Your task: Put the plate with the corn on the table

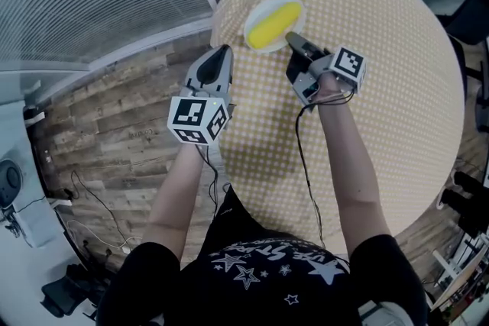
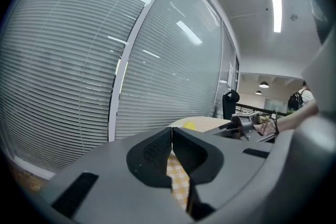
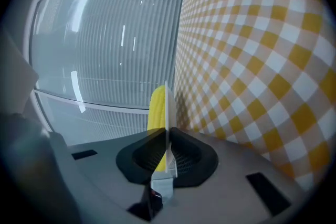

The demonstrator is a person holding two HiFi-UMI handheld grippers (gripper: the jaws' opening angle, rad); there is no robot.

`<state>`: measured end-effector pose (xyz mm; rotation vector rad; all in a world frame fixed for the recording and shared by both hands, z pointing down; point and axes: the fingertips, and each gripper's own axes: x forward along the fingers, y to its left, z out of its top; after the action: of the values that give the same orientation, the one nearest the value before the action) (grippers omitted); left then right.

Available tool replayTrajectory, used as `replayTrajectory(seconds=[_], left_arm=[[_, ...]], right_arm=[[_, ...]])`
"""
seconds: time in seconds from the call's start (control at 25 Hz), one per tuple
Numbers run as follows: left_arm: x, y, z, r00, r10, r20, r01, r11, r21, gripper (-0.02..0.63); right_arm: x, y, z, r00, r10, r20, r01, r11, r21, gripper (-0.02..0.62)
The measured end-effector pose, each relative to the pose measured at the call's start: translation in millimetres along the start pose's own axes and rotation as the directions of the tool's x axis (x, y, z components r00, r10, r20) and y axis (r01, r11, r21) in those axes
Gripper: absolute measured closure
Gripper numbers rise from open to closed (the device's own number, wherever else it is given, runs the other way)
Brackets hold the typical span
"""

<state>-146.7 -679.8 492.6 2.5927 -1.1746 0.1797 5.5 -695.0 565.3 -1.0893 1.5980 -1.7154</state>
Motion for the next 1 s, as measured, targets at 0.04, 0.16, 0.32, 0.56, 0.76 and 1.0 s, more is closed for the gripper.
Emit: replayTrajectory(seconds=[0.04,0.16,0.32,0.56,0.76,1.0], left_arm=[[-2,-2,0,1.000,-0.001,0.000,0.001,1.000,-0.002,0.595],[-14,-8,5,1.000,-0.005,0.003,0.005,1.000,-0.005,0.595],[-13,-7,-1,1.000,-0.004,-0.004,0.004,1.000,-0.009,0.595],[23,17,2,1.000,0.024,0.013,-0.026,0.993,0.119,0.595],[91,36,40,0.999,-0.036,0.020,0.031,0.982,0.187,0.595],[80,26,37,0.999,-0.044,0.017,0.041,0.992,0.115,0.595]], right_arm=[[-2,-1,-1,1.000,-0.005,0.004,0.005,1.000,0.008,0.555],[-10,4,-6,1.000,-0.010,0.021,0.009,1.000,0.027,0.555],[-11,0,-5,0.999,-0.018,0.030,0.017,0.999,0.030,0.555],[6,-23,11,0.992,-0.125,0.031,0.122,0.989,0.079,0.557],[20,-30,23,0.984,-0.176,-0.006,0.175,0.978,0.112,0.557],[11,-25,24,0.980,-0.198,0.035,0.194,0.976,0.101,0.519]])
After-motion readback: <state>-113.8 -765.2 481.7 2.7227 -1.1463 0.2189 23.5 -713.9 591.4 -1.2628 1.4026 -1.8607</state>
